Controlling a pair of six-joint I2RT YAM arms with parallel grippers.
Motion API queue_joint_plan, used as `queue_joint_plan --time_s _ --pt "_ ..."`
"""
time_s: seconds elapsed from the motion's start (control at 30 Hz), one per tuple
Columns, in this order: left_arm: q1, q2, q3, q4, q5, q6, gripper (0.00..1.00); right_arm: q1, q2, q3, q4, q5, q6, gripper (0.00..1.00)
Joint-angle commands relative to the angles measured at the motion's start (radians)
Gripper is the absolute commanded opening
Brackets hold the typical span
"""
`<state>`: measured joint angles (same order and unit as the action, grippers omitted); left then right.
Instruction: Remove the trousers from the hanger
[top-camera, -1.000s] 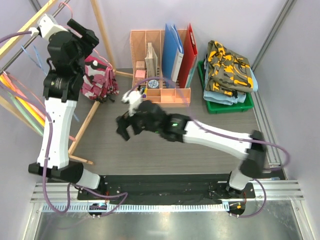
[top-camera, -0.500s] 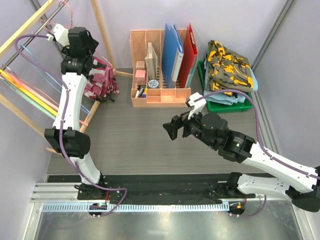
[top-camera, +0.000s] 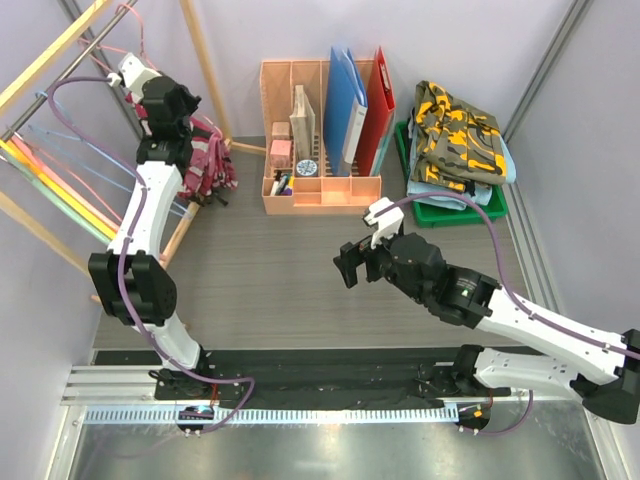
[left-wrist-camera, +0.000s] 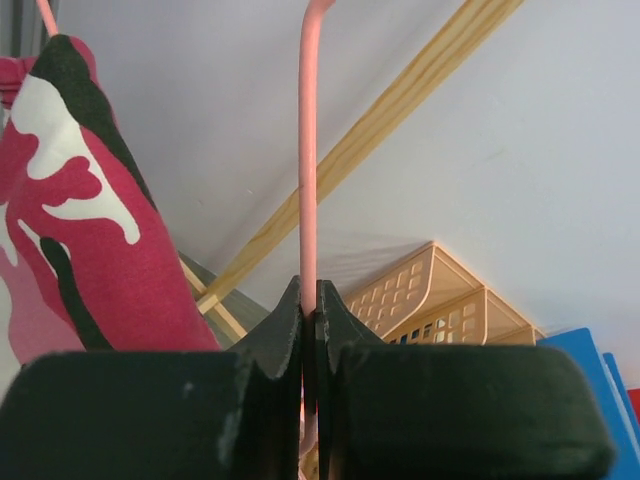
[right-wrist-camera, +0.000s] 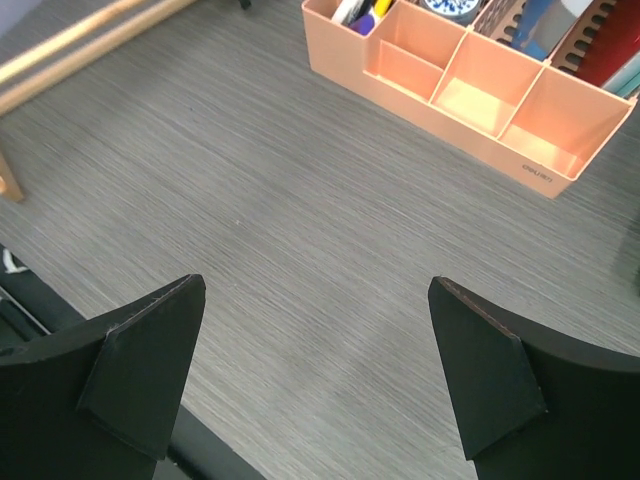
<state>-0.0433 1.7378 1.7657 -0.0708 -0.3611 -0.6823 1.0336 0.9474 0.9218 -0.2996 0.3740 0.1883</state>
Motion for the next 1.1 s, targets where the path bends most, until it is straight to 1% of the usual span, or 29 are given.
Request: queue_joint_plan --time_s 0.0,0.07,0.1,0.17,0.2,0.23,0.3,0.6,0.67,0.73,0.77,0.83,0.87,0.9,0.97,1.0,1.07 --pt "-0.012 -0.106 -0.093 0.277 -0.005 0.162 0.00 -0.003 0.053 0.011 0.050 0.008 -0.033 1.00" --pt "-0.042 -0.121 -0.115 0.325 -0.036 0.240 0.00 -0.003 0.062 0.012 0.062 0.003 -0.036 1.00" --pt "-0.052 -0.124 -0.118 0.371 -0.042 0.322 0.00 -0.003 0.068 0.014 0.065 -0.006 -0.039 1.00" --pt "-0.076 -0.124 -0.112 0.410 -0.042 0.398 0.00 -0.004 0.082 0.018 0.073 -0.006 -0.041 1.00" --pt "-0.085 -0.124 -0.111 0.439 -0.055 0.467 0.00 -0.003 0.083 0.020 0.073 -0.006 -0.046 1.00" --pt "-0.096 -0.126 -0.112 0.463 -0.071 0.504 0.00 -0.003 0.091 0.022 0.074 -0.004 -0.047 1.00" --pt "-0.119 -0.133 -0.140 0.563 -0.090 0.588 0.00 -0.003 0.097 0.029 0.076 -0.001 -0.053 0.99" --pt "-0.135 -0.084 -0.080 0.660 -0.147 0.730 0.00 -0.007 0.136 0.040 0.077 -0.003 -0.070 0.99" --pt "-0.136 -0.084 -0.077 0.663 -0.130 0.725 0.00 -0.007 0.145 0.045 0.076 -0.003 -0.070 0.99" --pt "-0.136 -0.104 -0.087 0.611 -0.104 0.689 0.00 -0.009 0.156 0.048 0.077 -0.004 -0.072 1.00" --pt "-0.136 -0.141 -0.095 0.582 -0.082 0.608 0.00 -0.009 0.157 0.049 0.077 -0.003 -0.073 1.00" --pt "-0.138 -0.184 -0.123 0.502 -0.027 0.541 0.00 -0.012 0.168 0.058 0.077 -0.001 -0.072 1.00" --pt "-0.141 -0.229 -0.139 0.471 0.026 0.500 0.00 -0.013 0.171 0.063 0.077 -0.001 -0.066 1.00" --pt "-0.142 -0.247 -0.138 0.380 0.034 0.427 0.00 -0.014 0.172 0.072 0.077 -0.009 -0.064 1.00" --pt "-0.145 -0.286 -0.130 0.274 0.072 0.351 0.00 -0.015 0.175 0.083 0.077 -0.026 -0.056 1.00" --pt "-0.145 -0.331 -0.133 0.191 0.086 0.275 0.00 -0.014 0.177 0.091 0.079 -0.046 -0.056 1.00" --pt "-0.147 -0.377 -0.153 0.129 0.138 0.219 0.00 -0.015 0.174 0.097 0.088 -0.070 -0.062 1.00"
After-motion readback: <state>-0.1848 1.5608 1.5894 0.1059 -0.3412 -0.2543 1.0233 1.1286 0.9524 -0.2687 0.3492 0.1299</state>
